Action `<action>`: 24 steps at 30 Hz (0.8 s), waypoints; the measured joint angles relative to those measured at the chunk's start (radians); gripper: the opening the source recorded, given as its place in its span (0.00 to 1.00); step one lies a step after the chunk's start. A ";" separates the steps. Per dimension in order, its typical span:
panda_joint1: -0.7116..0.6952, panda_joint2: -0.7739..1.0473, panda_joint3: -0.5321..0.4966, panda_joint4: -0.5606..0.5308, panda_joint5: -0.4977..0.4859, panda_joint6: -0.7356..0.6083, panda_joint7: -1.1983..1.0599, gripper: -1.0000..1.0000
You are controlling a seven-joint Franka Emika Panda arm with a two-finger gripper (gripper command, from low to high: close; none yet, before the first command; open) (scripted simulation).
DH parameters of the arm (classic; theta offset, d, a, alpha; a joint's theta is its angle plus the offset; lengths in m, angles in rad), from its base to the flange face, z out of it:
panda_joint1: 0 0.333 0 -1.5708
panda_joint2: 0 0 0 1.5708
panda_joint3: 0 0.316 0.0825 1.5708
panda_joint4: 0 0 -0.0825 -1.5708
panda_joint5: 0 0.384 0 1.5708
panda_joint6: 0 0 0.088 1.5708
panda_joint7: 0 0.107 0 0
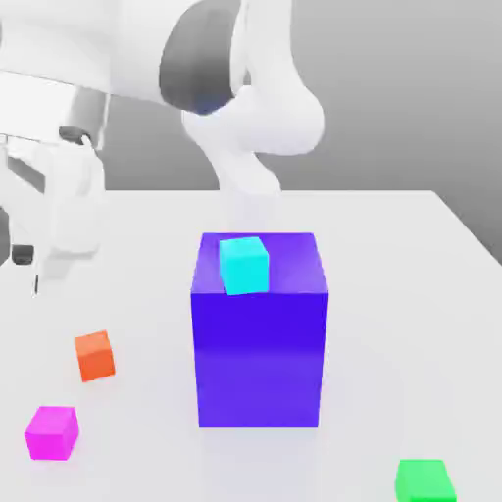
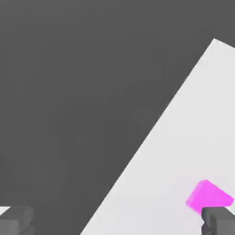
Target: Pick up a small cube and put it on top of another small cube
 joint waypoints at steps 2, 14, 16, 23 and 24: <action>-0.038 0.071 -0.013 -0.011 0.012 0.029 0.061 0.50; -0.106 0.486 -0.035 -0.014 0.161 0.270 0.201 0.00; -0.106 0.486 -0.035 -0.014 0.161 0.271 0.201 0.00; -0.108 0.435 -0.034 -0.025 0.161 0.231 0.202 0.00; -0.108 0.401 -0.034 -0.032 0.160 0.205 0.203 0.00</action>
